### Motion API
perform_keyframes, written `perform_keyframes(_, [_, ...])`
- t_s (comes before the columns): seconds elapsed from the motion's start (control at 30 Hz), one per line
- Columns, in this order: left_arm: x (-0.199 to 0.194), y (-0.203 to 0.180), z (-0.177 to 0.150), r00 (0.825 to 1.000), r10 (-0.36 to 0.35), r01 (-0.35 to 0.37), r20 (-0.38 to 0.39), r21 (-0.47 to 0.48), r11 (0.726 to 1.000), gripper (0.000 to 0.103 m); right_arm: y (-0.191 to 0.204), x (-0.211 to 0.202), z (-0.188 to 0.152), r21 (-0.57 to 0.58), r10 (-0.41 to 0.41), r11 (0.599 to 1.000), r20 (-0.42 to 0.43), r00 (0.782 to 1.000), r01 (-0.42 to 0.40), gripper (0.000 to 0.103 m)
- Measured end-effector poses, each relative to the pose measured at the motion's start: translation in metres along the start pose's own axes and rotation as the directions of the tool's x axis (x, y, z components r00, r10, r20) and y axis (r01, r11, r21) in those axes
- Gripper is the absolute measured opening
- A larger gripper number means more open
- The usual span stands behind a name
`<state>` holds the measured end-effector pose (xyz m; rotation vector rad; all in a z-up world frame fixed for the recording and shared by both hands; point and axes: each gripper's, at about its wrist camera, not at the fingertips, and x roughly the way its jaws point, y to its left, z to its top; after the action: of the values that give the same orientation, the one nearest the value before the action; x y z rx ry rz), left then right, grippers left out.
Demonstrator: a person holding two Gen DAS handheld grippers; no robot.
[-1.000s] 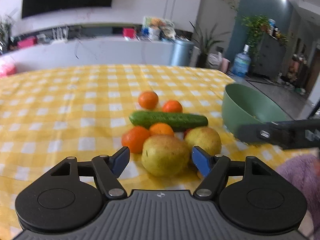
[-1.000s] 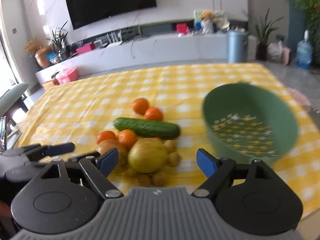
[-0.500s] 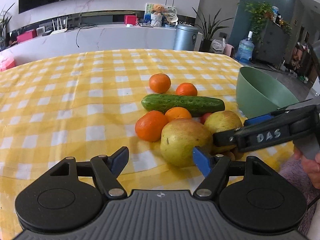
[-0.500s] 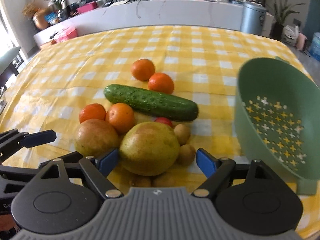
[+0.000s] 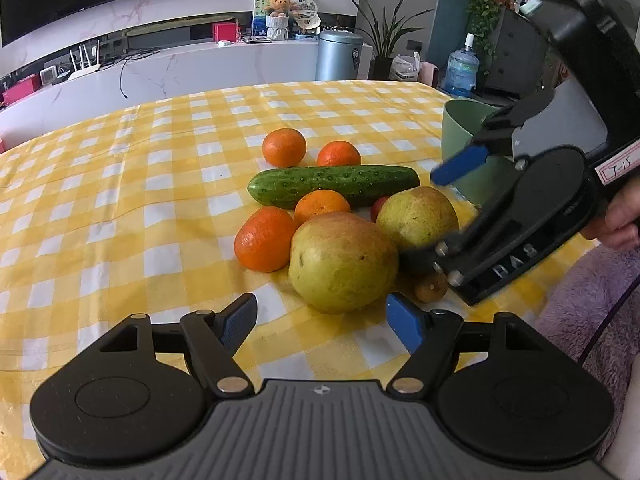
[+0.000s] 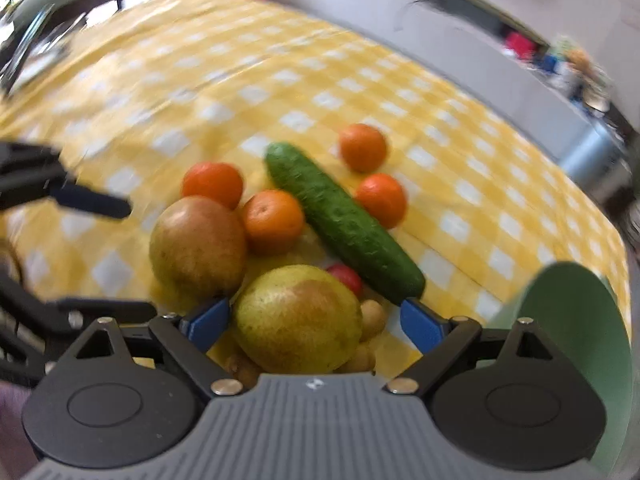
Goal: Organize fruits
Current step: 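Grasp a large yellow-green pear with the left tool while the right tool grasps the other pear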
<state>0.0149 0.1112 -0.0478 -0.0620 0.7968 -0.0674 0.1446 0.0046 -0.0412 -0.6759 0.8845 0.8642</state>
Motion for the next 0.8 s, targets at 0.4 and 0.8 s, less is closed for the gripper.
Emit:
perform_keyframes(0.4, [0.005, -0.004, 0.0, 1.0, 0.004, -0.003, -0.024, 0.027, 1.0, 0.087, -0.011, 0.013, 0.004, -0.105, 0.138, 0.984, -0.075, 0.988, -0.146, 0.089])
perform_keyframes(0.8, [0.006, -0.004, -0.001, 1.0, 0.011, -0.01, -0.029, 0.027, 1.0, 0.088, 0.007, 0.013, -0.001, -0.073, 0.003, 0.997, -0.036, 0.999, -0.006, 0.069])
